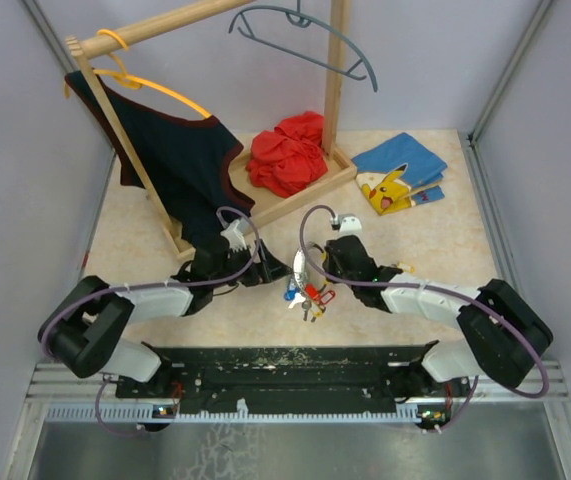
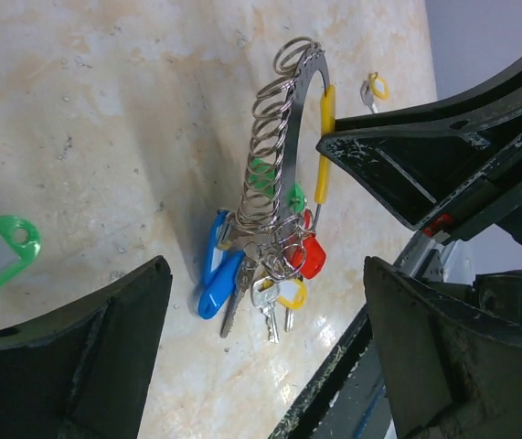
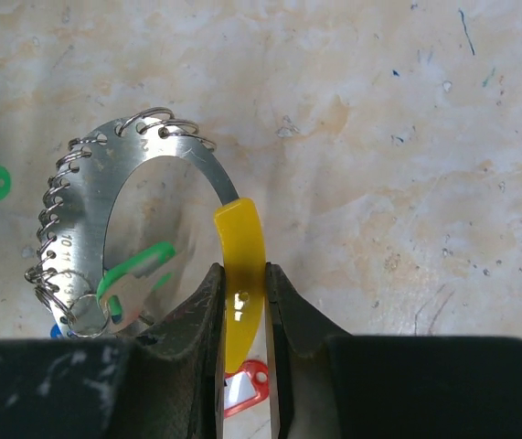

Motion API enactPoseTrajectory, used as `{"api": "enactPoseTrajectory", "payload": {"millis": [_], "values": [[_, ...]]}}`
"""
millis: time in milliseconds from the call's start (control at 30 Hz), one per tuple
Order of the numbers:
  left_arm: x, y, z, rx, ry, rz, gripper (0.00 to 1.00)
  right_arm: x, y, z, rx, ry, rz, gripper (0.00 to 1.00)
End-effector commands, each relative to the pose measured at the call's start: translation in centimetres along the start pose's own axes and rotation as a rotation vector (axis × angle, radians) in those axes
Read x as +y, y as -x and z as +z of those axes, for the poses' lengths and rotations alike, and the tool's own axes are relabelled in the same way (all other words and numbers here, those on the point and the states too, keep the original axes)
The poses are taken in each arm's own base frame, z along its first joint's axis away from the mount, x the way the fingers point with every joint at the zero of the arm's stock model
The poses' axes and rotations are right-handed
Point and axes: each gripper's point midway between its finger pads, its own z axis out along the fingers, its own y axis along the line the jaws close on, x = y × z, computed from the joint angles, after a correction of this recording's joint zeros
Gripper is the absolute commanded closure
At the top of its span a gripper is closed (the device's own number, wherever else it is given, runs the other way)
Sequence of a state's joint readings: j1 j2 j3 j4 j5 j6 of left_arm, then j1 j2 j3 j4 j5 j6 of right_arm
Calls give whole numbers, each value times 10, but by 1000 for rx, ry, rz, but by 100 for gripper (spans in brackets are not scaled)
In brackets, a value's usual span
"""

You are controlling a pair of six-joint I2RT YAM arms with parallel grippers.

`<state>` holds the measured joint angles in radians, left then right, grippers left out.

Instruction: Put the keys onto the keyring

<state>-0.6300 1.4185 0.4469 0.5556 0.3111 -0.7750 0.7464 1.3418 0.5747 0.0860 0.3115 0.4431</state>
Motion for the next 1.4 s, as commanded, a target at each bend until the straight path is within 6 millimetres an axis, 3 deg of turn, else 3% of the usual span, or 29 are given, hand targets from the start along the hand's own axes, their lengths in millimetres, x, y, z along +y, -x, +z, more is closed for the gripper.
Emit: {"api": "enactPoseTrajectory", "payload": {"millis": [0, 133, 300, 567, 1033, 1367], "values": [[-26, 16, 7, -30, -114, -15, 11, 31, 49, -10, -191, 144, 53, 100], [-28, 22, 12, -35, -128, 17, 14, 35, 51, -14, -213, 185, 15, 100], [-25, 44, 6, -74, -128, 76, 15, 39, 61, -20, -247, 219, -110, 100], [-30, 58, 5, -57, -150, 179, 17, 64, 68, -29, -250, 363, -385, 100], [-44, 40, 10, 58, -281, 211, 32, 88, 95, -49, -339, 456, -914, 100], [-43, 29, 11, 117, -320, 233, 50, 92, 101, -40, -288, 357, -1155, 100]]}}
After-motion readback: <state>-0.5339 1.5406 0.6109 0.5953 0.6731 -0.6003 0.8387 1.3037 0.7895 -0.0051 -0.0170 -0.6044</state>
